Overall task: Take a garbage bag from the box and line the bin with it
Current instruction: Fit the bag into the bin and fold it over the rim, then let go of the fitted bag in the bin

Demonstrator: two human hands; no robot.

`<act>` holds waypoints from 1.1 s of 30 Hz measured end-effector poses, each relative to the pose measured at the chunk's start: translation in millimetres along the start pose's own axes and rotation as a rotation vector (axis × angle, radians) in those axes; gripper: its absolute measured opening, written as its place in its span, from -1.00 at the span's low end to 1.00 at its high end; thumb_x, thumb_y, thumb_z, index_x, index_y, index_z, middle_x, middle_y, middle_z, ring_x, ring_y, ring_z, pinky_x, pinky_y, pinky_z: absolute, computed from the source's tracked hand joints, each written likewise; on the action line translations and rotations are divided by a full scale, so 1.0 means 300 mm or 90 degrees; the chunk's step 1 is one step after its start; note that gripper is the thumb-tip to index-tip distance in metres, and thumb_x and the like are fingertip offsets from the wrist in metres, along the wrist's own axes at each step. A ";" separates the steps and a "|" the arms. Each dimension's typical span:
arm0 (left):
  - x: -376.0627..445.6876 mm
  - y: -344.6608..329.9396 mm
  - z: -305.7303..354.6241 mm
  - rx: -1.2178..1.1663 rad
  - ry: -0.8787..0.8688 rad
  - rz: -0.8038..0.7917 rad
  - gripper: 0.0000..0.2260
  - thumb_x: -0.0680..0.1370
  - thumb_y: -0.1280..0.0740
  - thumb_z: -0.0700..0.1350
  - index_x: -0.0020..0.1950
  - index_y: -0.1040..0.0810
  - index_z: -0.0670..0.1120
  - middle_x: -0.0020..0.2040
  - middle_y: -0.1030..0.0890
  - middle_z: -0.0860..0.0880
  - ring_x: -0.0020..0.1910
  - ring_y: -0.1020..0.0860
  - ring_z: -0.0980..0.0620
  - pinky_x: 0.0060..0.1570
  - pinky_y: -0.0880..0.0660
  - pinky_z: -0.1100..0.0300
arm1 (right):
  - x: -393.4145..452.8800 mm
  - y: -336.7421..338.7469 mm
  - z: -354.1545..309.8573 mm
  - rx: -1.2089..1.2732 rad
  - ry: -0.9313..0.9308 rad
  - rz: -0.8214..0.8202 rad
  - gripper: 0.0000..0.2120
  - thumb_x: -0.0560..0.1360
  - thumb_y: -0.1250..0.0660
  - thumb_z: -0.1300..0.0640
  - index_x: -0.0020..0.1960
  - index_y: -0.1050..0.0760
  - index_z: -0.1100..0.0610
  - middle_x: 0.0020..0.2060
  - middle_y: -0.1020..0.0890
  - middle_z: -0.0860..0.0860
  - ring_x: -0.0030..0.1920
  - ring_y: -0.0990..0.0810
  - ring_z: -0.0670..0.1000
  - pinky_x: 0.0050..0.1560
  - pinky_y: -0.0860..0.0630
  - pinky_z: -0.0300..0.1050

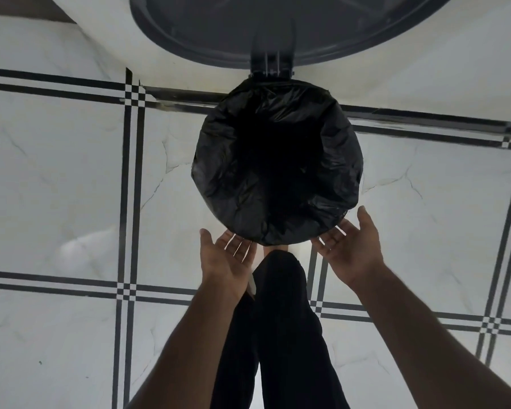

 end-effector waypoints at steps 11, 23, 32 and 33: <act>-0.354 -0.116 0.386 0.328 -0.536 -0.019 -0.87 0.58 -0.21 -0.20 0.05 -0.51 -0.02 -0.12 -0.59 -0.06 -0.18 -0.57 0.00 -0.07 -0.53 0.14 | -0.368 -0.210 -0.459 -0.249 0.498 0.091 -0.74 0.65 -0.14 -0.04 0.31 -0.37 -0.02 -0.01 -0.47 -0.10 -0.04 -0.52 -0.01 -0.07 -0.52 -0.14; -0.824 -0.507 0.540 0.428 -0.826 -0.194 -0.76 0.60 -0.12 0.04 0.11 -0.56 0.11 -0.04 -0.56 0.14 -0.04 -0.53 0.23 0.07 -0.57 -0.03 | -0.743 -0.497 -0.673 -0.437 0.677 -0.043 -0.72 0.57 -0.16 -0.13 -0.11 -0.62 -0.09 -0.08 -0.66 -0.26 0.09 -0.58 -0.13 0.27 -0.51 0.14; -0.542 -0.151 0.298 0.394 -0.611 -0.040 -0.82 0.52 -0.28 -0.15 0.05 -0.59 0.05 0.12 -0.61 0.02 0.12 -0.60 0.01 0.15 -0.58 0.03 | -0.640 -0.236 -0.284 -0.564 0.770 -0.028 -0.83 0.60 -0.23 0.12 0.07 -0.52 0.19 0.04 -0.51 0.08 0.08 -0.48 -0.13 0.05 -0.52 -0.23; -0.488 -0.116 0.258 0.379 -0.567 -0.031 -0.82 0.52 -0.29 -0.14 0.07 -0.60 0.04 0.15 -0.60 0.02 0.14 -0.59 0.03 0.18 -0.57 0.02 | -0.593 -0.205 -0.233 -0.569 0.758 -0.031 -0.79 0.59 -0.23 0.08 0.14 -0.51 0.15 0.11 -0.50 0.03 0.15 -0.46 -0.14 0.11 -0.48 -0.30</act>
Point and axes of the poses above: each hand's wrist, its own x-axis towards the middle knuckle, its own y-axis out of the back of the hand, z = x × y, the point moved 8 cm from there along x, towards the middle knuckle
